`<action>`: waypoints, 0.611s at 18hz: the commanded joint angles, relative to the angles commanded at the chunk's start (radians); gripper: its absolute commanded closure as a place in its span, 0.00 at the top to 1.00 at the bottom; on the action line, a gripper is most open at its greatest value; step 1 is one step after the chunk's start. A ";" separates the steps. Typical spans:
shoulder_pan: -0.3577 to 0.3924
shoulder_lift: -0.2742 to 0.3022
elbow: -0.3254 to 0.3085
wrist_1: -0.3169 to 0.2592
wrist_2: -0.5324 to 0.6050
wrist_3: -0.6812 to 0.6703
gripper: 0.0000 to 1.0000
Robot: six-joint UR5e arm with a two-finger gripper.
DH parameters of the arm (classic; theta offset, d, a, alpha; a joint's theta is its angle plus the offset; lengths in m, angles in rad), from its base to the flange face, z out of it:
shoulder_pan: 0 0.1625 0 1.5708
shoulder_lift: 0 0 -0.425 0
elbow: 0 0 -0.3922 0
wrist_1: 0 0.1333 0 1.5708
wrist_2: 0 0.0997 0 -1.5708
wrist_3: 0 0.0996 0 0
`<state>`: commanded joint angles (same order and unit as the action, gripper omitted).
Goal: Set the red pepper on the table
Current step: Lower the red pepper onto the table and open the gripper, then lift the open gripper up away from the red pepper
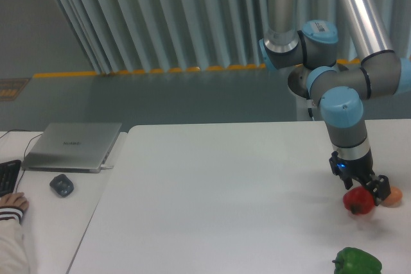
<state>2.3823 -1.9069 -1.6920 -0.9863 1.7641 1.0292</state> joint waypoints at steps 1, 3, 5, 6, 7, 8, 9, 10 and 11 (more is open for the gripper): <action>0.003 0.011 0.000 -0.003 -0.005 0.015 1.00; 0.014 0.031 0.008 0.000 -0.020 0.034 1.00; 0.053 0.034 0.076 -0.078 -0.052 0.143 1.00; 0.078 0.043 0.113 -0.136 -0.061 0.235 1.00; 0.101 0.045 0.150 -0.212 -0.069 0.333 1.00; 0.126 0.048 0.170 -0.266 -0.069 0.439 1.00; 0.146 0.049 0.187 -0.279 -0.081 0.562 1.00; 0.169 0.054 0.192 -0.281 -0.107 0.674 1.00; 0.192 0.054 0.192 -0.281 -0.147 0.757 1.00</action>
<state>2.5738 -1.8530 -1.5002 -1.2671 1.6172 1.7862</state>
